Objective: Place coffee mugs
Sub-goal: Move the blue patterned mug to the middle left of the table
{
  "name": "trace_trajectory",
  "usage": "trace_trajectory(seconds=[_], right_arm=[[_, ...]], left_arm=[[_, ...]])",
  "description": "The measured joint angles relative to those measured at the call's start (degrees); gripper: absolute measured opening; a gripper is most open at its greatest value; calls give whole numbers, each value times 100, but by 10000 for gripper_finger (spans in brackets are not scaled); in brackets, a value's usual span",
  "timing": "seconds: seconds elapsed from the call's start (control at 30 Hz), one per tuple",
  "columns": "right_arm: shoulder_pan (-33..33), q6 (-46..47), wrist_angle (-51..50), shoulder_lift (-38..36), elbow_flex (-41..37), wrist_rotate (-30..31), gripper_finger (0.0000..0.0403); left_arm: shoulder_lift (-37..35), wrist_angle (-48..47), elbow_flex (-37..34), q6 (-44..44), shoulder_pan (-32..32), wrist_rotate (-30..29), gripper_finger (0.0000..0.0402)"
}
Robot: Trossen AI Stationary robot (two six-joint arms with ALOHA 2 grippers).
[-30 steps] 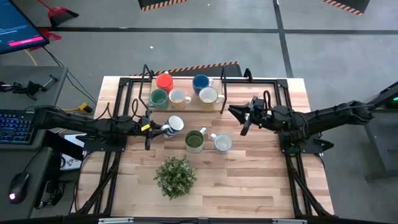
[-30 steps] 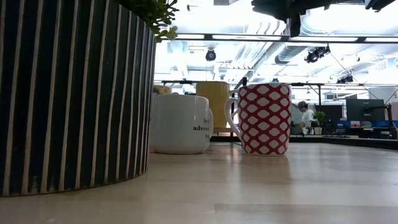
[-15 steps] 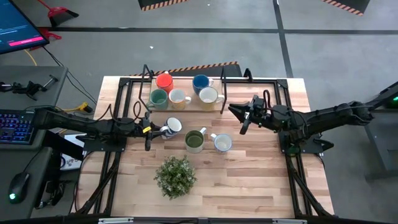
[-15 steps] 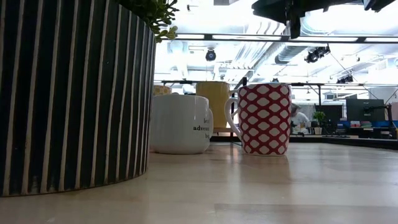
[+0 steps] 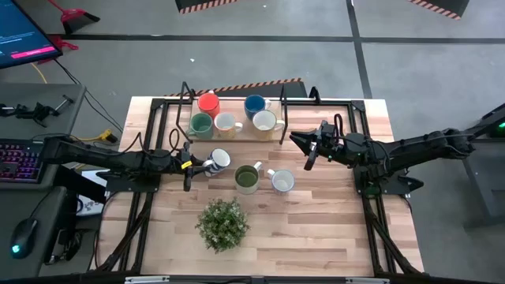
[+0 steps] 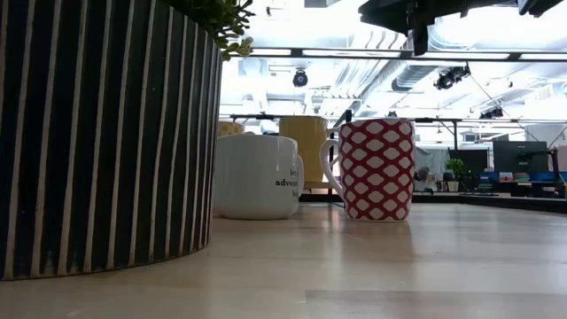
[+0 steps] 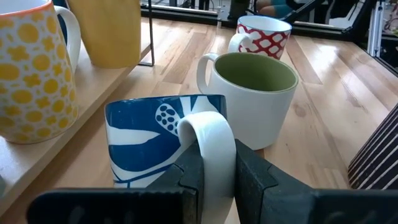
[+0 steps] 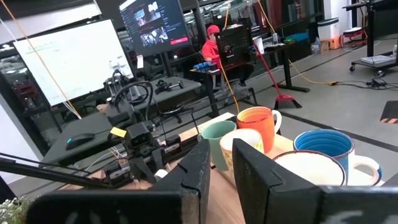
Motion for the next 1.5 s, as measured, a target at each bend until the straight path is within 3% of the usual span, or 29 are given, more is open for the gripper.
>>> trace_trajectory(seconds=[0.3, 0.77, 1.2, 1.5], right_arm=[[0, 8, -2, 0, 0, 0, 55], [0, 10, -7, 2, 2, -18, 55], [0, -10, -11, 2, 2, -17, 55], [0, -10, -77, 2, 4, -17, 55]], left_arm=[[6, -109, -7, -163, -7, 28, 58], [20, -490, -33, -284, 2, 124, 21], [20, -394, -33, -318, 0, 331, 27], [15, -392, -33, -316, -4, 522, 52]])
